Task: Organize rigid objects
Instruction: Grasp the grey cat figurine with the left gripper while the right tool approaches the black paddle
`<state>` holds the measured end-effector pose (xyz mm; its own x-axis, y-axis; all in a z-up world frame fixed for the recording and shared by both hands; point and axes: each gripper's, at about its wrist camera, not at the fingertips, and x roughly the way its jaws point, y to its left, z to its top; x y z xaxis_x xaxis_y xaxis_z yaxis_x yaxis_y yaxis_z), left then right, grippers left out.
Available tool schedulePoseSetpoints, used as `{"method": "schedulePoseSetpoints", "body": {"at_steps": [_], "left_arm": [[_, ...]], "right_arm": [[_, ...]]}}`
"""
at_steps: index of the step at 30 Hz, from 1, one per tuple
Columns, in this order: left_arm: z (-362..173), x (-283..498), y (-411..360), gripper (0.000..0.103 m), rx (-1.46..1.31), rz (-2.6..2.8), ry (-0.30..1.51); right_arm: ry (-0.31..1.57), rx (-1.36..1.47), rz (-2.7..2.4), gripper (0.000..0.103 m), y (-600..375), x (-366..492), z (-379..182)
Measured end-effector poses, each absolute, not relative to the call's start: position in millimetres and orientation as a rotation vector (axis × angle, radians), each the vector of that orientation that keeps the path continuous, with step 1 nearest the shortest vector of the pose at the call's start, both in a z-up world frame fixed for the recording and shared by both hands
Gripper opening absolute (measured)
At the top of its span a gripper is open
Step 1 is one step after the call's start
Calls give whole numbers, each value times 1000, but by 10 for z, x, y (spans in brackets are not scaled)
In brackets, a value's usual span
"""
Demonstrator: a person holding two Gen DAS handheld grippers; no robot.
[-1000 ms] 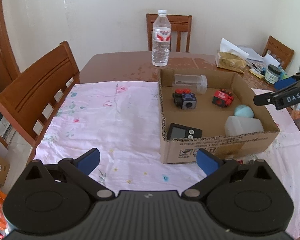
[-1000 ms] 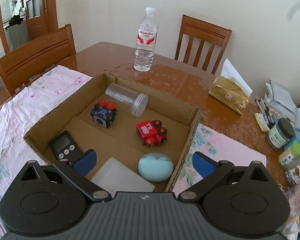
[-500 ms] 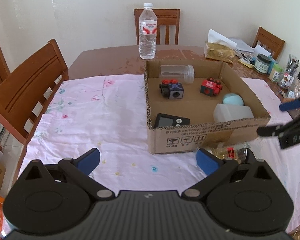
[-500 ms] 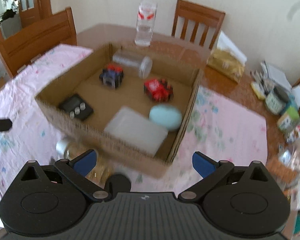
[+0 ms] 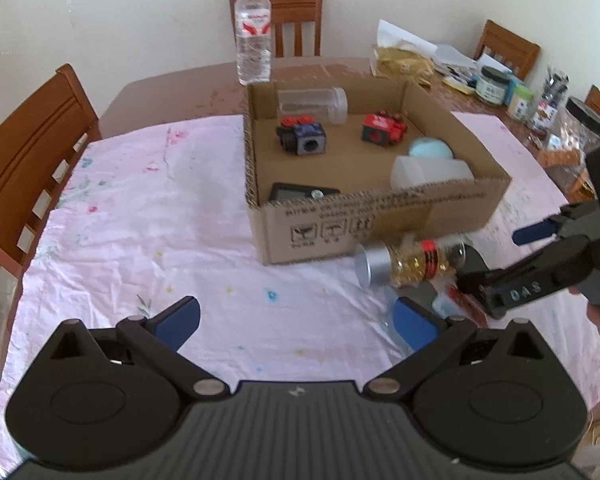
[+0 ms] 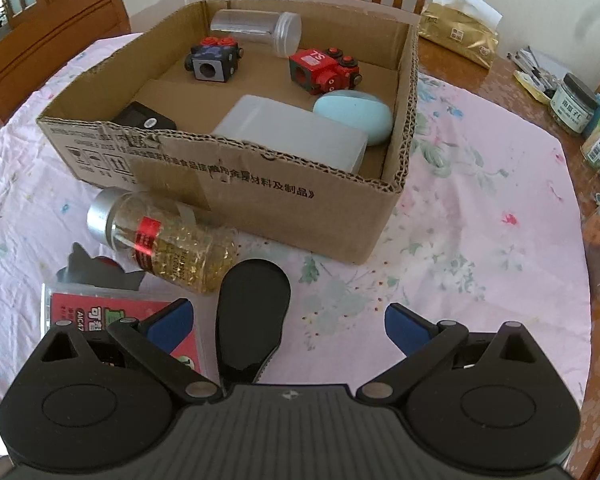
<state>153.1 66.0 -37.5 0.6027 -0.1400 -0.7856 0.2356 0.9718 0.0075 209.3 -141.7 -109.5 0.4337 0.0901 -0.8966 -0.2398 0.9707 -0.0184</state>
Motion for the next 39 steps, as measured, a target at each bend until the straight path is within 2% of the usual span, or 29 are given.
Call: {"method": "schedulePoseSetpoints", "body": {"at_steps": [16, 34, 39], "left_arm": [[-503, 1510, 440, 102, 164, -330, 942], [-917, 1582, 86, 102, 406, -558, 970], [-956, 1629, -4, 95, 433, -653, 942]], "right_arm": [[1123, -145, 120, 103, -1705, 2107, -1231], [1106, -124, 140, 103, -1764, 2072, -1247], [1090, -127, 149, 103, -1772, 2045, -1243]]}}
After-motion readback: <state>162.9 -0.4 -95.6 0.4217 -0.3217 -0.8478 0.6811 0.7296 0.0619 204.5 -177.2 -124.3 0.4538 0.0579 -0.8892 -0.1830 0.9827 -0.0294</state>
